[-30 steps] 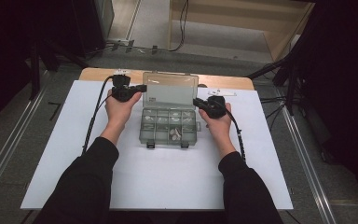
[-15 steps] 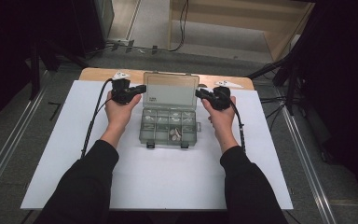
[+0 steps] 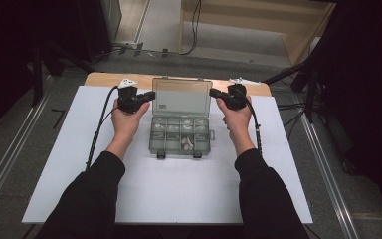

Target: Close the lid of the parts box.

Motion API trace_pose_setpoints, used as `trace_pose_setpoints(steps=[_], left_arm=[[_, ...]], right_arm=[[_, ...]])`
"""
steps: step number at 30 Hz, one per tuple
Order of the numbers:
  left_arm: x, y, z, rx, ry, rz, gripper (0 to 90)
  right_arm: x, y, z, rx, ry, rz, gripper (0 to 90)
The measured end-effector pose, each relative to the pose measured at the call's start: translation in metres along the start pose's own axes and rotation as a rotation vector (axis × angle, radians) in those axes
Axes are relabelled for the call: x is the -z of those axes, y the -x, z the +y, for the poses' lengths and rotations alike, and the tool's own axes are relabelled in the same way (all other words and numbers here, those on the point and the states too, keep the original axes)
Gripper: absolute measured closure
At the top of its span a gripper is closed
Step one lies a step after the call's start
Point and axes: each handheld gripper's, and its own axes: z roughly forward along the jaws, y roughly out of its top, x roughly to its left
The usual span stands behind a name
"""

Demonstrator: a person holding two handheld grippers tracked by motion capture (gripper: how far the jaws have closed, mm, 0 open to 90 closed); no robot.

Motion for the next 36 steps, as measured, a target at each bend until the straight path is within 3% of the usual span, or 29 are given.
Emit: trace_pose_setpoints(steps=[4, 7, 12, 16, 20, 26, 29, 31, 36], left_arm=[[0.0, 0.0, 0.0, -0.004, 0.003, -0.004, 84.2], [0.0, 0.0, 0.0, -0.005, 0.002, -0.003, 84.1], [0.002, -0.003, 0.001, 0.043, -0.015, -0.025, 78.6], [0.008, -0.009, 0.002, 0.057, -0.029, -0.079, 63.4], [0.018, -0.012, 0.005, 0.062, -0.013, -0.129, 62.7], [0.031, -0.016, 0.011, 0.065, 0.015, -0.163, 70.1], [0.03, -0.019, 0.012, 0.092, -0.009, -0.146, 78.7], [0.026, -0.023, 0.011, 0.115, -0.031, -0.166, 83.3], [0.015, -0.024, 0.009, 0.133, -0.06, -0.119, 88.7]], right_arm=[[0.0, 0.001, -0.001, -0.014, -0.006, 0.006, 82.7], [0.003, -0.002, -0.001, 0.009, -0.009, -0.01, 84.0], [0.005, -0.006, -0.004, 0.019, 0.014, -0.026, 84.3], [0.008, -0.007, -0.007, 0.042, 0.037, -0.019, 84.3], [0.011, -0.009, -0.009, 0.064, 0.051, -0.021, 84.3], [0.014, -0.011, -0.013, 0.08, 0.075, -0.022, 84.3], [0.016, -0.012, -0.015, 0.091, 0.086, -0.023, 84.3], [0.017, -0.013, -0.016, 0.095, 0.087, -0.019, 84.3], [0.021, -0.015, -0.02, 0.119, 0.107, -0.022, 84.3]])
